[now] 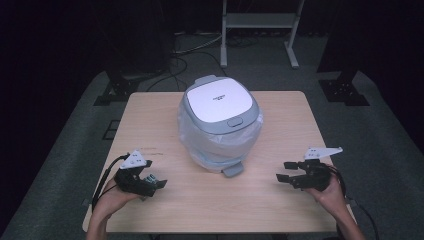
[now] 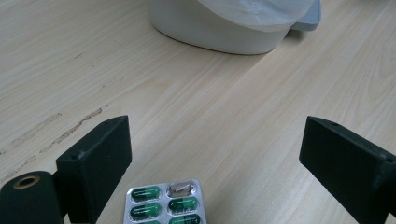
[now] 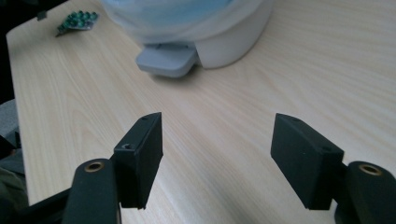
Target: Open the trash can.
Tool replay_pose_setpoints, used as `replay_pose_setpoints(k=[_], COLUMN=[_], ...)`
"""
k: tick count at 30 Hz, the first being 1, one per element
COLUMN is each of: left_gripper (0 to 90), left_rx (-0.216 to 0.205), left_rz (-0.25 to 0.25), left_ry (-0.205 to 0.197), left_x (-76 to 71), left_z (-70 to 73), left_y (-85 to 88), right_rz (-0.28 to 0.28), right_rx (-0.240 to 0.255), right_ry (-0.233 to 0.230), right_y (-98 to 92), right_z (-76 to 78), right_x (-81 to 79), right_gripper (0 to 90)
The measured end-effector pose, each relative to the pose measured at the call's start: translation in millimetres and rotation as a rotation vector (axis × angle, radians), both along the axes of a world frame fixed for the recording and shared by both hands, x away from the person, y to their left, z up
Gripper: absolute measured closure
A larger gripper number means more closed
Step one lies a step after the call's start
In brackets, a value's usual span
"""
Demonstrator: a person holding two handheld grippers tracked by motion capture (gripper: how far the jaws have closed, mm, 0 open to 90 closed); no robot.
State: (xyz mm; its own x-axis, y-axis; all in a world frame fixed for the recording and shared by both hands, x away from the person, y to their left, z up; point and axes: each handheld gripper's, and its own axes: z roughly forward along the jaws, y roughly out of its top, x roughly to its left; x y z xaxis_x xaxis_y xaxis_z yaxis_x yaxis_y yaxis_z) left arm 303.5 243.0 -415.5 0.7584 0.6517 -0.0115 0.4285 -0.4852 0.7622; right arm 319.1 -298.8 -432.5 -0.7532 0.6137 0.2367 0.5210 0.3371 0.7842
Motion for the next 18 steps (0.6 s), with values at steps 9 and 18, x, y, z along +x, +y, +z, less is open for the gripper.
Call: replay_pose_setpoints(k=[9,18], left_gripper=[8.3,8.3], left_rx=[-0.002,-0.011], left_rz=[-0.003,0.004], left_ry=[0.001,-0.004], left_x=[1.2,0.2], left_z=[-1.5,-1.2], left_y=[0.8,5.4], right_rz=[0.040,0.078], right_rx=[-0.005,0.003], right_ry=[-0.001,-0.004], right_y=[4.2,11.8], right_z=[32.2,68.6], right_x=[7.5,15.8], right_gripper=[34.3,36.4])
